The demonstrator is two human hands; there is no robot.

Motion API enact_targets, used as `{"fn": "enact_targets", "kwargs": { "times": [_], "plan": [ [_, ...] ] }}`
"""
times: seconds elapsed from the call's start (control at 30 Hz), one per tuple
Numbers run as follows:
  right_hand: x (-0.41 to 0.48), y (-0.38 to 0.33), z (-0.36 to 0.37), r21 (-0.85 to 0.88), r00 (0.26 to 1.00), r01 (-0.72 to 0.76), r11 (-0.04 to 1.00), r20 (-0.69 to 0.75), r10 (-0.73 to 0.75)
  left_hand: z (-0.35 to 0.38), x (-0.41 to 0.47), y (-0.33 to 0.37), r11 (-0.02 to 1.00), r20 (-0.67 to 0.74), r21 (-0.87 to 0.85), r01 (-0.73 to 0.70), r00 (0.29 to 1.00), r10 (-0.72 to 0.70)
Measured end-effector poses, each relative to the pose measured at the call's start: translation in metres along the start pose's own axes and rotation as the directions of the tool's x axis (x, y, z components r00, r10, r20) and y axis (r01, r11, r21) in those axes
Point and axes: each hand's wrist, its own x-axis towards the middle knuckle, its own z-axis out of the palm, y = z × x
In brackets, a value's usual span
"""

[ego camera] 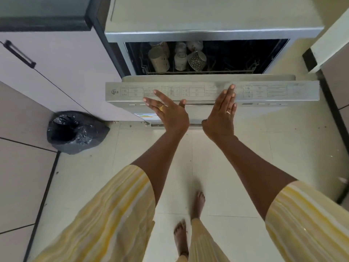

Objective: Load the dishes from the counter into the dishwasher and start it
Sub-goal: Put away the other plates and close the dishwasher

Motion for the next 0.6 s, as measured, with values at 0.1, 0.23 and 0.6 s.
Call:
{"fn": "enact_targets", "kwargs": {
  "times": [0.1, 0.23, 0.6],
  "plan": [
    [0.021, 0.005, 0.003, -0.051, 0.996, 0.055, 0.997, 0.079, -0.051, 0.002, 0.022, 0.013, 1.000, 0.007, -0.015, -0.024, 1.000, 0.025],
    [0.070, 0.000, -0.002, -0.035, 0.994, 0.078, 0.996, 0.080, -0.075, 0.002, 0.063, 0.045, 0.999, 0.014, -0.035, -0.019, 1.000, 0.020],
    [0.164, 0.004, 0.001, -0.278, 0.961, 0.154, 0.948, -0.183, -0.209, 0.016, 0.143, 0.069, 0.843, -0.154, 0.461, -0.278, 0.910, 0.385]
  ]
}}
